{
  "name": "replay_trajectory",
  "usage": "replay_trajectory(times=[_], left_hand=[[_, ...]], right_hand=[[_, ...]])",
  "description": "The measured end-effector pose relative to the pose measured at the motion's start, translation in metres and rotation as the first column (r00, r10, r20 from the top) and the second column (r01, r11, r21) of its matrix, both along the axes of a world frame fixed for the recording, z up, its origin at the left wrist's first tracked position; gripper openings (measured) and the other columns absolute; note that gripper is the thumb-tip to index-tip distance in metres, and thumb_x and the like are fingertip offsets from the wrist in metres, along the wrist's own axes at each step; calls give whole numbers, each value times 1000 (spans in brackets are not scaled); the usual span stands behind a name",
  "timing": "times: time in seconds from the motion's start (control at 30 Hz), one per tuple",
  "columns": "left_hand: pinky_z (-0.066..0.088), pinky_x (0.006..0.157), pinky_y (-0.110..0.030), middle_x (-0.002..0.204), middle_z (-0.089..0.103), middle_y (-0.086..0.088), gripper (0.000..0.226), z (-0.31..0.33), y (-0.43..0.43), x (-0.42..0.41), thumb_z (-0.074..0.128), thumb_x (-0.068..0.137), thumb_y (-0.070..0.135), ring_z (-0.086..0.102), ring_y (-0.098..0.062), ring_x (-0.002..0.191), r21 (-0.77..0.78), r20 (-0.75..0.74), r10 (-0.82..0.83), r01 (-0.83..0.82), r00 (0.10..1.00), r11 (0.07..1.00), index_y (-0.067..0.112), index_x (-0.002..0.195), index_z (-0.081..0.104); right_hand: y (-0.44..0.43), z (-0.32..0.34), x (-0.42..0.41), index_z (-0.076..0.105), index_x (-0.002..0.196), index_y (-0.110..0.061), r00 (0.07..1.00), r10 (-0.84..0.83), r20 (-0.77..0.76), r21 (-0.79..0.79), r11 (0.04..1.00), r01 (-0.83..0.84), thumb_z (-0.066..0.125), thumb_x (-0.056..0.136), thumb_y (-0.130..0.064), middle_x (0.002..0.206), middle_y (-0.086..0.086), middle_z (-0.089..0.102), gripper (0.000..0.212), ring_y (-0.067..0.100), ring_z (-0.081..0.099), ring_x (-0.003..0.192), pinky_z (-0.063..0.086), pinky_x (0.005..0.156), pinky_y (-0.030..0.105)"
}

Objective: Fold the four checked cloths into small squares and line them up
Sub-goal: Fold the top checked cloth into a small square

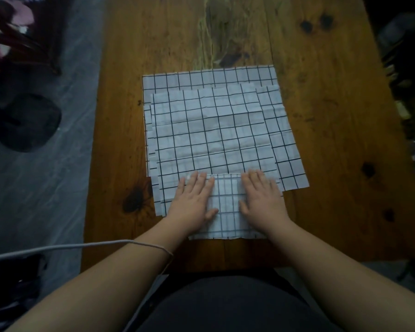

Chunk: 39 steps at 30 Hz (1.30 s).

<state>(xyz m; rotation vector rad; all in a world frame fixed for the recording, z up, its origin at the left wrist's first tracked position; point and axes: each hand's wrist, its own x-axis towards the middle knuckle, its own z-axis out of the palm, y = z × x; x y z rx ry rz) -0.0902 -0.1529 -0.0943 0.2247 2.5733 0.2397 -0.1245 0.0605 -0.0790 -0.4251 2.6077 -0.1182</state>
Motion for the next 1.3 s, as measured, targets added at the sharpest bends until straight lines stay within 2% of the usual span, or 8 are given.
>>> replay_trajectory(times=[0.1,0.27,0.6,0.73,0.87,1.0,1.13,1.3], left_hand=[[-9,124,-45,167,-15,-4,84,0,18,-8,31,100,62,-17,-21,153,0,-26,-111,111,993,994,18,159,-11],[-9,124,-44,167,-16,-1,81,-7,15,-12,31,101,59,-16,-18,153,-9,-15,-130,130,991,991,21,158,-11],[-13,123,-43,163,-25,4,86,-10,-40,3,34,98,63,-25,-16,149,-4,19,-49,49,999,999,27,155,-20],[-12,123,-43,166,-19,2,86,-4,-35,0,37,98,60,-21,-18,151,17,22,-19,19,1000,1000,26,157,-15],[1,124,-38,165,18,2,75,9,-24,-11,51,98,48,8,-21,153,81,-136,72,-61,988,995,24,158,15],[25,117,-35,147,48,1,57,11,-10,-42,59,96,36,37,-20,137,172,-204,67,-32,977,985,22,148,41],[35,109,-37,138,53,-1,49,6,-1,-59,64,91,28,43,-24,129,226,-108,66,-40,992,973,22,138,50],[38,104,-40,133,52,-1,43,-1,1,-54,64,86,23,43,-25,124,216,-97,62,-40,993,976,23,129,54]], right_hand=[[-23,-4,2,-7,159,-24,990,136,36,-17,991,-136,41,101,-48,168,-1,-12,80,18,-15,153,-4,125,47],[-19,-12,-4,-11,158,-25,983,165,82,9,986,-166,38,100,-54,167,-4,-15,81,15,-15,153,-4,125,50],[30,-5,-16,-11,158,-27,994,-21,109,39,999,17,47,95,-59,166,-5,-15,92,17,-14,153,-3,125,50],[23,0,-17,-5,160,-27,995,-62,74,4,998,62,55,93,-53,169,-3,-3,93,19,-7,155,-2,125,49],[10,8,-33,19,158,-27,996,-84,-20,-116,990,81,60,94,-41,163,-2,26,77,20,17,152,9,125,43],[-4,12,-53,35,150,-28,998,-58,-7,-123,991,56,65,92,-31,151,-3,43,66,20,36,140,26,118,40],[-12,10,-62,48,119,-31,1000,0,-20,-17,1000,-1,65,87,-31,118,-4,54,36,20,49,108,41,97,43],[-14,10,-60,53,100,-31,997,-39,68,19,999,38,63,88,-32,100,-6,55,15,20,49,100,43,92,42]])
